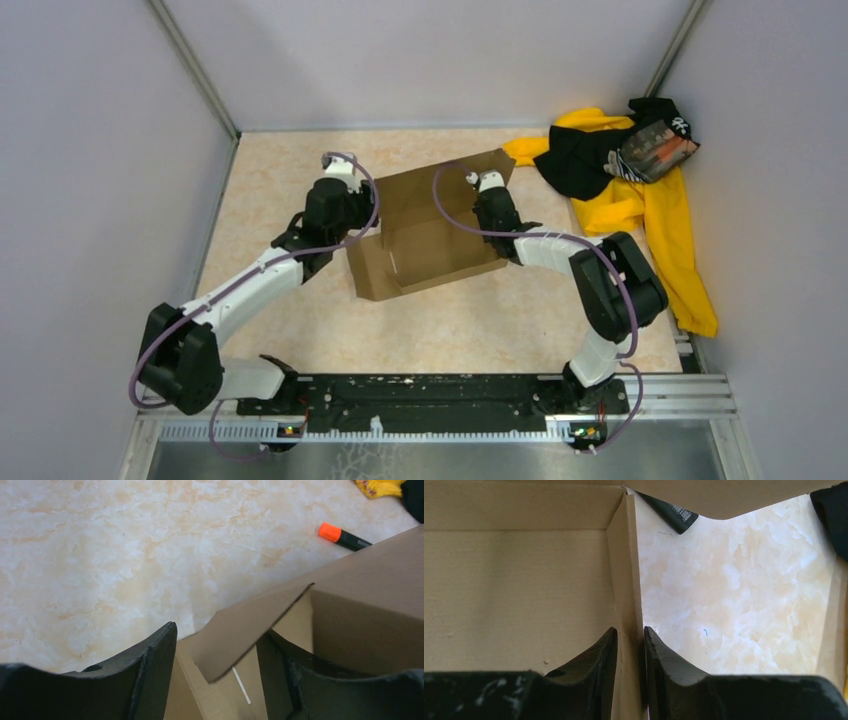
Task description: Fold the paper box
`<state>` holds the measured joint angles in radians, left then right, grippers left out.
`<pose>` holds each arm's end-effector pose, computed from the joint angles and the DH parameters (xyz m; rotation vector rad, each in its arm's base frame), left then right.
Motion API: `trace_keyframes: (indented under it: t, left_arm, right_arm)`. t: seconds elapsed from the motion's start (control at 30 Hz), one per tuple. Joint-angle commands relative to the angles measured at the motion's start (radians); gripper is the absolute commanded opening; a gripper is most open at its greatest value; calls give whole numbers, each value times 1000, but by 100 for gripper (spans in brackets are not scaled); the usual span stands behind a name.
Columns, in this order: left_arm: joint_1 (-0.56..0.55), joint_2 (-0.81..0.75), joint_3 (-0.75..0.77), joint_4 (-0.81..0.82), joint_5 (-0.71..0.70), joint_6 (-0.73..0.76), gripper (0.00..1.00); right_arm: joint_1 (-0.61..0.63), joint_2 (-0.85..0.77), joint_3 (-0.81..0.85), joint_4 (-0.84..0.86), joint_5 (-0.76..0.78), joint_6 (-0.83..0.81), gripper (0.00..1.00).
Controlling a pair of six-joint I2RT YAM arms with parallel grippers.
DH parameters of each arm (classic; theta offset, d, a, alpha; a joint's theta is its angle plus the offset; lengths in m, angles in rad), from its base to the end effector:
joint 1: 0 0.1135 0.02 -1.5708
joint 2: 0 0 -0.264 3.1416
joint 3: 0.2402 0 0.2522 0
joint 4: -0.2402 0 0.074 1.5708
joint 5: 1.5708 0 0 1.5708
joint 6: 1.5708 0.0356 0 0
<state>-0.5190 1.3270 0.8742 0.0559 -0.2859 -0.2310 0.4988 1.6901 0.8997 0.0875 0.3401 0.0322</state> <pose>0.2677 -0.1413 0.2747 0.0950 1.9545 -0.2137 0.3117 0.1563 0.1742 -0.3415 2.2016 -0.0979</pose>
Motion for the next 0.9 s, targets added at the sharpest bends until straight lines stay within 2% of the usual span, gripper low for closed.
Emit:
trace_keyframes:
  t: [0.0,0.2,0.6,0.73,0.87]
  left_arm:
    - [5,-86,25,-48,-15,-57,67]
    - [5,-144,42,-249,-94,-179,70]
    - [5,-214,-82,-386,-165,-318,71]
    - [5,-248,-112,-444,-219,-387,76]
    - [11,-265,-153,-460,-229,-453,87]
  right_arm:
    - [-8,3,46,26,16,34,26]
    - [-8,-23,34,6,19,59,25]
    - [-8,-49,29,-24,14,93,26]
    - [-8,-54,40,-36,12,96,26]
    - [-7,-59,38,-40,10,98,26]
